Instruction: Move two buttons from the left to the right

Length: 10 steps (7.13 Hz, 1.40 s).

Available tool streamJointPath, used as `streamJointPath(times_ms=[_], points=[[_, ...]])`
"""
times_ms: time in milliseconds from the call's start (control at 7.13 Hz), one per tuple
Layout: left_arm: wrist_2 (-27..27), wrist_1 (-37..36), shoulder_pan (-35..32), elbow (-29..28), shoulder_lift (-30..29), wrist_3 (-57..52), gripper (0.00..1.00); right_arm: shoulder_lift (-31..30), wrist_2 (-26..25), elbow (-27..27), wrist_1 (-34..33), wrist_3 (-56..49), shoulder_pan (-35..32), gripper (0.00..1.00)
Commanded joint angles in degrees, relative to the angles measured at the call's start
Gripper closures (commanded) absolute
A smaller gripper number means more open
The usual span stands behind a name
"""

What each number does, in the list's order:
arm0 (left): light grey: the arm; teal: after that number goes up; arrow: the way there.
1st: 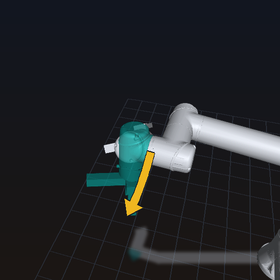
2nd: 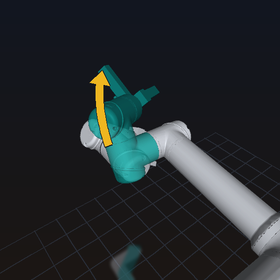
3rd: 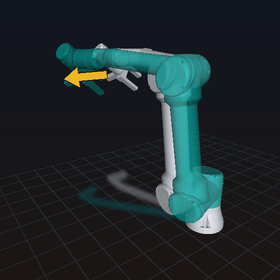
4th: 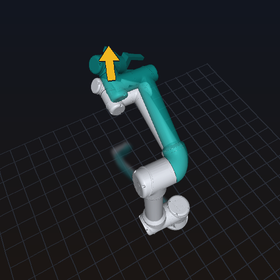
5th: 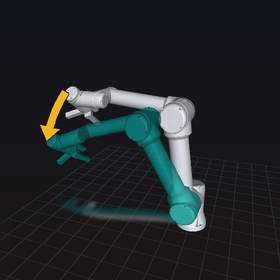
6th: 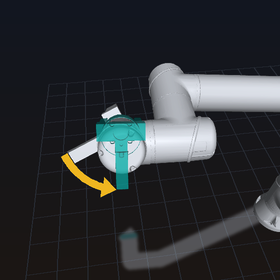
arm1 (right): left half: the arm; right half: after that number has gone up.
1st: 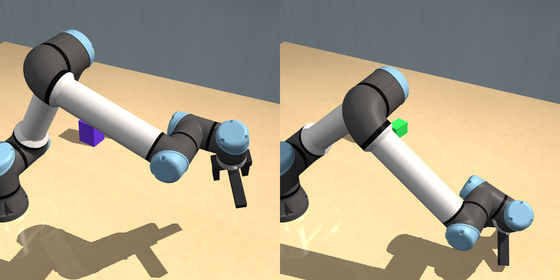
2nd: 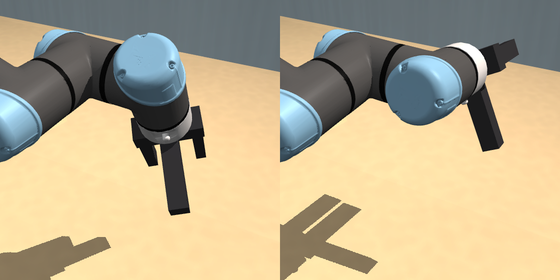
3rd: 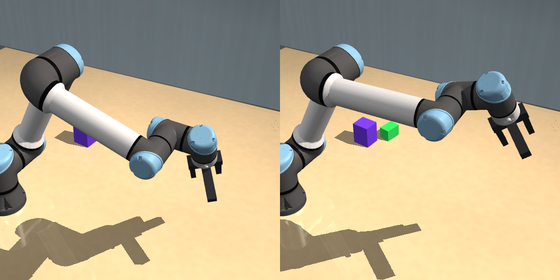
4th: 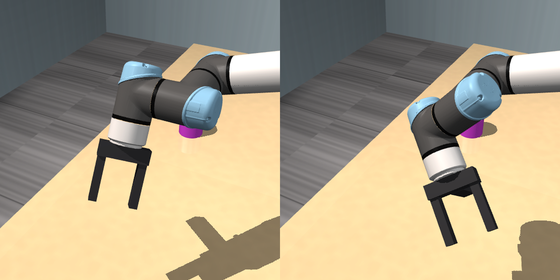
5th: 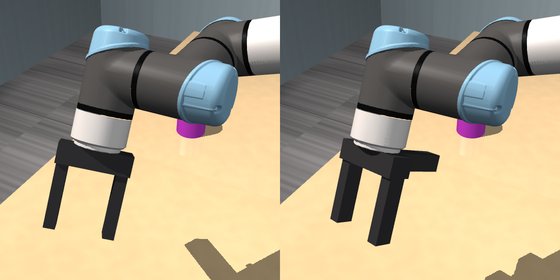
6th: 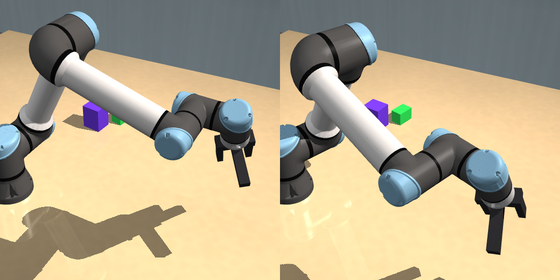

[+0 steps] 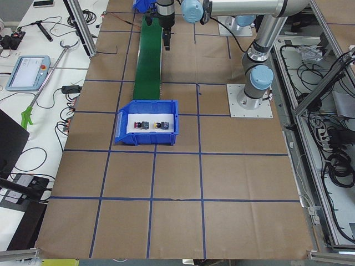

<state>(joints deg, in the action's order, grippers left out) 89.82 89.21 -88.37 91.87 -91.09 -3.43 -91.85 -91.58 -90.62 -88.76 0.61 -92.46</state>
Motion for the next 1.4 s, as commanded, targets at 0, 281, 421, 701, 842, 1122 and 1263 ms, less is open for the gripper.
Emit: streamJointPath(times_ms=[0, 281, 421, 701, 842, 1122, 1263], points=[[0.0, 0.0, 0.7, 0.1, 0.0, -0.1, 0.0, -0.1, -0.1, -0.1, 0.1, 0.0, 0.0, 0.0], [0.1, -0.1, 6.1, 0.3, -0.2, -8.0, 0.0, 0.0, 0.0, -0.2, 0.1, 0.0, 0.0, 0.0], [0.1, -0.1, 11.7, 0.2, -0.2, -13.1, 0.0, 0.4, 0.0, -0.2, 0.1, 0.0, 0.0, 0.0], [0.1, -0.2, 22.1, 0.2, -0.6, -24.2, 0.0, 0.4, -0.1, -0.3, 0.2, 0.0, 0.0, 0.0], [0.1, -0.2, 25.5, 0.8, -0.7, -28.0, 0.0, 0.5, 0.0, -0.3, 0.2, 0.0, 0.0, 0.0], [0.0, -2.5, 32.6, 2.3, -2.1, -34.6, 0.0, 0.6, -0.1, -0.3, 0.2, 0.0, 0.0, 0.0], [0.0, -4.5, 34.4, 3.3, -2.8, -35.4, 0.0, 0.5, -0.1, -0.3, 0.1, 0.0, 0.0, 0.0]])
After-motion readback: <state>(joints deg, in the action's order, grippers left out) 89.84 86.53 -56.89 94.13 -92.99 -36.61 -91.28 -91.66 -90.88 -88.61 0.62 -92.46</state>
